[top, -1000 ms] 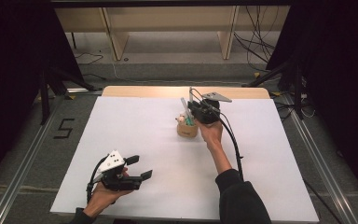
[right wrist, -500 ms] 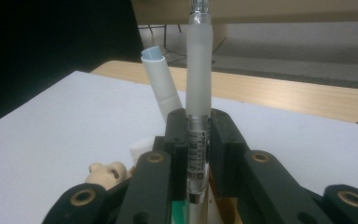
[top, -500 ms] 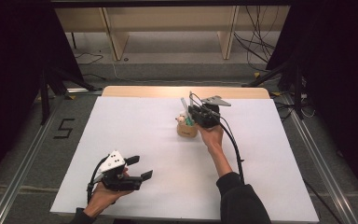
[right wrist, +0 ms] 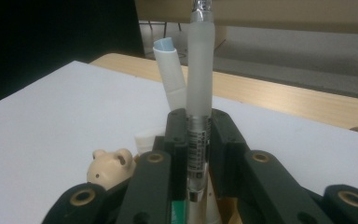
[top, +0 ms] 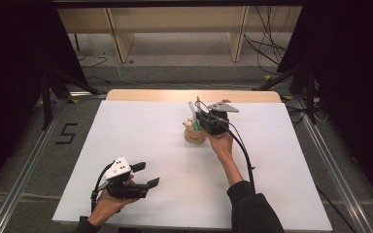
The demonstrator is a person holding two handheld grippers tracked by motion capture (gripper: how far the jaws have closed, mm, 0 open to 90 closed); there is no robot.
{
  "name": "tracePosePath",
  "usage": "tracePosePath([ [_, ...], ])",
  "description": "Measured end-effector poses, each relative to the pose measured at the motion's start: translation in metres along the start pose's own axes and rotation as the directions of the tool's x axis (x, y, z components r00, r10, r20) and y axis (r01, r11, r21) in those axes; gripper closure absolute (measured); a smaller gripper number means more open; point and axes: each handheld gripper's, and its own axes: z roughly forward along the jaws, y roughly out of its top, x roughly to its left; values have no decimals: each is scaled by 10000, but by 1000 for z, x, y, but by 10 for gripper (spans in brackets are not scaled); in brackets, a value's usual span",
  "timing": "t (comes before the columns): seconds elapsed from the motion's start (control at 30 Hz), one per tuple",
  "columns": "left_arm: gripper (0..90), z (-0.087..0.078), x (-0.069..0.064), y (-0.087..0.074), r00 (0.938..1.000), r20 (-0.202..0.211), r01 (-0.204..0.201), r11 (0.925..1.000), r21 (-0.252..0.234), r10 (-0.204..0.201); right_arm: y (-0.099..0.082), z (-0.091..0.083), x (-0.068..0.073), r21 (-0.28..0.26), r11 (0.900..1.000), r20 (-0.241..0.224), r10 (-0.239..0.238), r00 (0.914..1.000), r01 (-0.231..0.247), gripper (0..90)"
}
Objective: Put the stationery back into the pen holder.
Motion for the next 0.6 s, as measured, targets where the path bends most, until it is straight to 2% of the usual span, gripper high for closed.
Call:
tracePosePath([
  [0.3, 198, 0, 0, 0, 10000, 6, -32, 10000, 25, 32, -1, 2, 1, 73, 9997, 135, -251, 9996, 250, 796],
  [0.43, 198, 0, 0, 0, 10000, 6, -34, 10000, 36, 34, -3, 3, 0, 130, 9998, 156, -148, 9998, 146, 797],
  [0.6, 198, 1, 0, 0, 10000, 12, -5, 10000, 87, 5, -3, 4, 1, 186, 9995, 205, -260, 9995, 256, 796],
])
